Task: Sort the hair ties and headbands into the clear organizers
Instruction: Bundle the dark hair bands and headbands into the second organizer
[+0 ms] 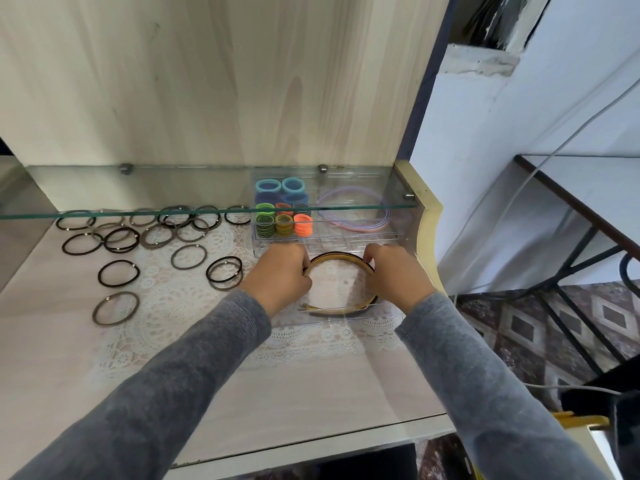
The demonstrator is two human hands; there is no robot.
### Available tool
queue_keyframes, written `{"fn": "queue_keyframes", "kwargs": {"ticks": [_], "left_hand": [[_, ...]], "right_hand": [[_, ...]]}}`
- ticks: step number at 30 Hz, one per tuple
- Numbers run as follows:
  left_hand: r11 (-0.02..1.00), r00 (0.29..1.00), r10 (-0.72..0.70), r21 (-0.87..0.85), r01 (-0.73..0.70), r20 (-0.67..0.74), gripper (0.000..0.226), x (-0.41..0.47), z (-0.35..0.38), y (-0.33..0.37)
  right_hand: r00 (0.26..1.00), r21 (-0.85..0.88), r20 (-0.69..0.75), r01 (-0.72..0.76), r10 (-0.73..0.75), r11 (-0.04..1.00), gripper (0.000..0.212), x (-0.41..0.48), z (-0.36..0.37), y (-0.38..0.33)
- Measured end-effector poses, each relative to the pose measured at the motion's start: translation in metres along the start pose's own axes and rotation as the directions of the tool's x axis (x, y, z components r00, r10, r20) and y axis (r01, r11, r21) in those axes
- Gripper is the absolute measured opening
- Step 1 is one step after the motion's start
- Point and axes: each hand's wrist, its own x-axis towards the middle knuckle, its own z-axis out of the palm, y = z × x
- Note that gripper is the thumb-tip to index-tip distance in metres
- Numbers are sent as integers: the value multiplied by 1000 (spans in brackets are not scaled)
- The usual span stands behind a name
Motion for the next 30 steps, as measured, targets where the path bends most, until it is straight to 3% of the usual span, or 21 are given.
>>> {"fn": "queue_keyframes", "kwargs": {"ticks": [9,19,25,30], "left_hand": [[999,999,-17,-28,16,-42,21,-2,-3,5],[967,989,-115,-240,90,-95,22,1,0,3],[950,990,-64,-313,22,-124,21,1,3,2],[968,981,-32,-251,-17,-191,18,-1,-4,-2]], "right_hand": [[999,37,-24,-41,42,998,28,0,-4,-3],[986,183,-84,-130,147,975,24,-7,-6,-6],[978,247,-71,-175,198,953,25,-7,-9,-10],[970,289,-88,-191,225,938,27,-7,-10,-7]]}}
